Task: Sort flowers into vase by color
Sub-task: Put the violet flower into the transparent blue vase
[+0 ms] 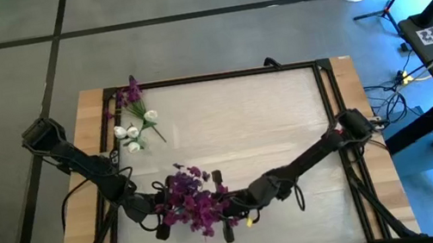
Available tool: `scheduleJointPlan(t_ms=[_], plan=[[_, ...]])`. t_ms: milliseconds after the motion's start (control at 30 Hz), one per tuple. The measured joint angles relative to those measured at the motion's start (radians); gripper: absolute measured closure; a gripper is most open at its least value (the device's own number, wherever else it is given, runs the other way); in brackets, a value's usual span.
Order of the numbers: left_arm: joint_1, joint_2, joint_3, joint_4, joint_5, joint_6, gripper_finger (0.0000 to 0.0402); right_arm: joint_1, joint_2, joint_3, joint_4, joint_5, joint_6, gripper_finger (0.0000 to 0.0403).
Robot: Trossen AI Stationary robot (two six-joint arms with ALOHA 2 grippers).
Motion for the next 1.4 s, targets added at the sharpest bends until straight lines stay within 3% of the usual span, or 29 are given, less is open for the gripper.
scheduleJointPlan(t_ms=[233, 733, 867, 1200, 1400], plan=[[0.0, 0.0, -0.001, -0.001, -0.007, 0.0, 0.0207, -0.057, -0.002, 0.002, -0.052, -0.119, 0.101, 0.0391], [0.001, 0.002, -0.003, 0.02, -0.021, 0.025, 0.0207, -0.063, 0.03, 0.0, -0.065, -0.151, 0.122, 0.0391], [0.001, 0.002, -0.003, 0.021, -0.025, 0.025, 0.0207, -0.064, 0.055, 0.0, -0.03, -0.205, 0.105, 0.0391], [-0.004, -0.004, -0.003, 0.015, -0.029, 0.029, 0.0207, -0.075, 0.076, -0.001, 0.003, -0.187, 0.109, 0.0391], [-0.042, -0.1, 0.032, -0.185, -0.033, 0.012, 0.0207, -0.075, 0.075, -0.002, 0.015, -0.137, 0.095, 0.0391]])
